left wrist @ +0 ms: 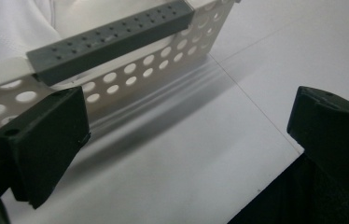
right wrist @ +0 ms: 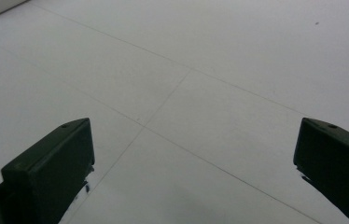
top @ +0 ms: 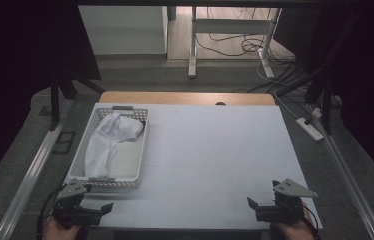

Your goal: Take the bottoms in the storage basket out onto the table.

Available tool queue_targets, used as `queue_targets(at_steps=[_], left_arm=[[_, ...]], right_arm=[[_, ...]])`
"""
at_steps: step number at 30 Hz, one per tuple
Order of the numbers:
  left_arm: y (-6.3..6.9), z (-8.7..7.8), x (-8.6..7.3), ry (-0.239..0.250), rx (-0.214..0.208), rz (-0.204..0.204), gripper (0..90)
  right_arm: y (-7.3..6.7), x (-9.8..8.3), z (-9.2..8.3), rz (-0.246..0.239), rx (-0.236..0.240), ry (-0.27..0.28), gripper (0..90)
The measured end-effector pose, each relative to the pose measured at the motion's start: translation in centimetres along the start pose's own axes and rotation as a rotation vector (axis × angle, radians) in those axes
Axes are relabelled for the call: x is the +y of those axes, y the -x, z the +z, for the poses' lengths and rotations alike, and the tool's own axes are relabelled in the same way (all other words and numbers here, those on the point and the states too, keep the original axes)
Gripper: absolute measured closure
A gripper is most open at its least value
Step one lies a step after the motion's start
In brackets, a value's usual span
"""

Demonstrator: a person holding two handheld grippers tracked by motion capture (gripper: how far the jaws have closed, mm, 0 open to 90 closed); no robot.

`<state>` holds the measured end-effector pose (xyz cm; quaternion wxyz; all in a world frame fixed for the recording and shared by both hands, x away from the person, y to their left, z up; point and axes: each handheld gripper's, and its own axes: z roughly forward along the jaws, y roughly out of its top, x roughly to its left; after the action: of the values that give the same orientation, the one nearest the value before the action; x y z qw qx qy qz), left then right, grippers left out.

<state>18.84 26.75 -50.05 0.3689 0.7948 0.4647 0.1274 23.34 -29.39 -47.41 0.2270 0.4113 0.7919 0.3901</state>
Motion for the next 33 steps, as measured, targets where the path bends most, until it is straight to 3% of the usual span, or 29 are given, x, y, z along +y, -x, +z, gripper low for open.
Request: queue_targets(at_steps=[15, 17, 25, 33], left_arm=[[-0.53, -0.19, -0.04, 0.029, -0.07, -0.026, 0.0], [-0.56, -0.23, -0.02, 0.033, -0.077, -0.03, 0.0], [-0.87, -0.5, 0.0, 0.064, -0.101, -0.043, 0.0], [-0.9, -0.7, 0.29, 0.096, -0.105, -0.02, 0.0]], right_arm=[[0.2, 0.07, 0.16, 0.018, -0.005, -0.016, 0.0], [0.22, 0.04, 0.17, 0.006, -0.019, -0.02, 0.0], [0.03, 0.07, 0.46, -0.018, 0.001, -0.045, 0.0], [0.1, 0.04, 0.48, -0.012, 0.009, -0.045, 0.0]])
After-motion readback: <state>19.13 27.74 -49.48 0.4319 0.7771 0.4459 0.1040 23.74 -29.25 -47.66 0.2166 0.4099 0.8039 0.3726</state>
